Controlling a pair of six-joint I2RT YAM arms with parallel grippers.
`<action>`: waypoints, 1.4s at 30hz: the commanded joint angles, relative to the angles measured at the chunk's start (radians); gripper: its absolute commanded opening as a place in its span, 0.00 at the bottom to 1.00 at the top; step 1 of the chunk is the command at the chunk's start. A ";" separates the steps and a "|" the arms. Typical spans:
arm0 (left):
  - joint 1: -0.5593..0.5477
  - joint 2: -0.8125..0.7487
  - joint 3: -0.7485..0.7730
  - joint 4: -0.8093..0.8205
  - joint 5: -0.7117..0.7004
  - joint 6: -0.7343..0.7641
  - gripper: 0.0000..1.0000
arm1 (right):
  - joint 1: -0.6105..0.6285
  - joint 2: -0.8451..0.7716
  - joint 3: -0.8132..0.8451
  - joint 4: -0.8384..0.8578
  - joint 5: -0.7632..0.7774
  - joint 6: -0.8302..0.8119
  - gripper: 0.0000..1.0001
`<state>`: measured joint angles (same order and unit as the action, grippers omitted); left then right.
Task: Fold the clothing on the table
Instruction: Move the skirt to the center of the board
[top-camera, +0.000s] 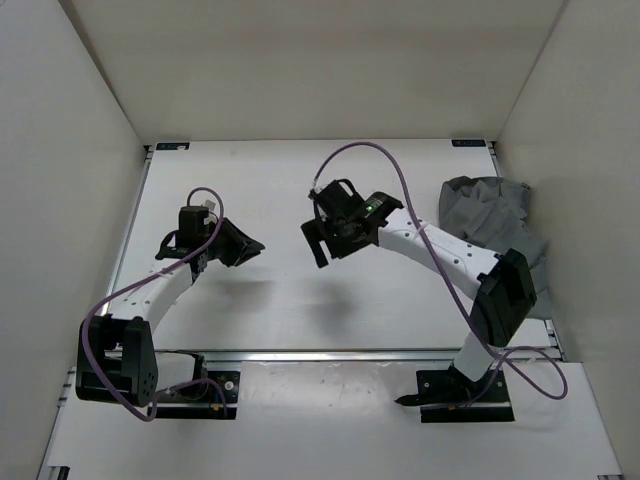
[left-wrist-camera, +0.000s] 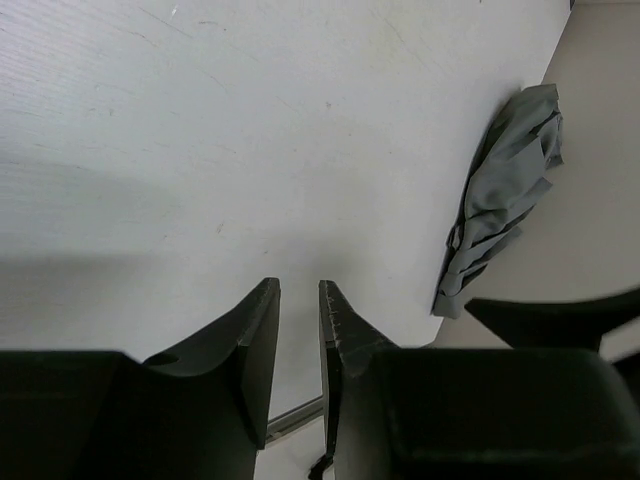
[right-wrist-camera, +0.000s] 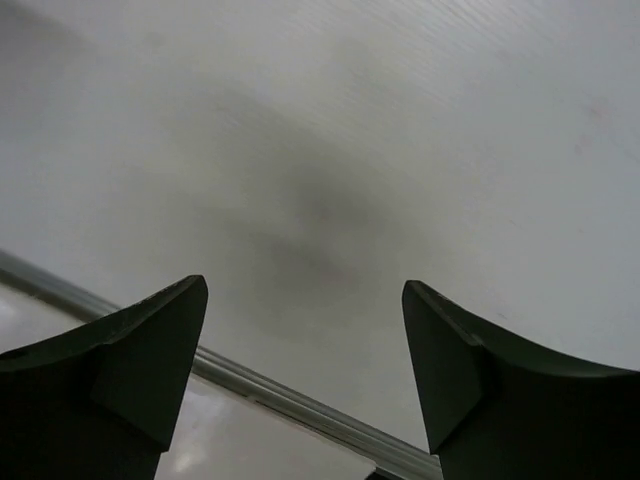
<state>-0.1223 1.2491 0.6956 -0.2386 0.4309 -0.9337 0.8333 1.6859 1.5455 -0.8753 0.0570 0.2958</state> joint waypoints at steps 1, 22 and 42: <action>0.009 -0.031 0.001 -0.004 0.020 0.027 0.33 | -0.181 -0.026 -0.051 -0.030 0.095 -0.012 0.77; -0.017 0.000 -0.002 0.013 0.020 0.015 0.32 | -1.004 0.179 -0.275 0.147 0.172 -0.116 0.48; 0.171 -0.093 0.168 -0.120 0.077 0.071 0.32 | -0.617 -0.230 0.064 -0.025 -0.431 0.026 0.00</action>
<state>0.0086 1.2022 0.7921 -0.3222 0.4854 -0.8978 0.2909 1.4754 1.6768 -0.8608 -0.2829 0.2714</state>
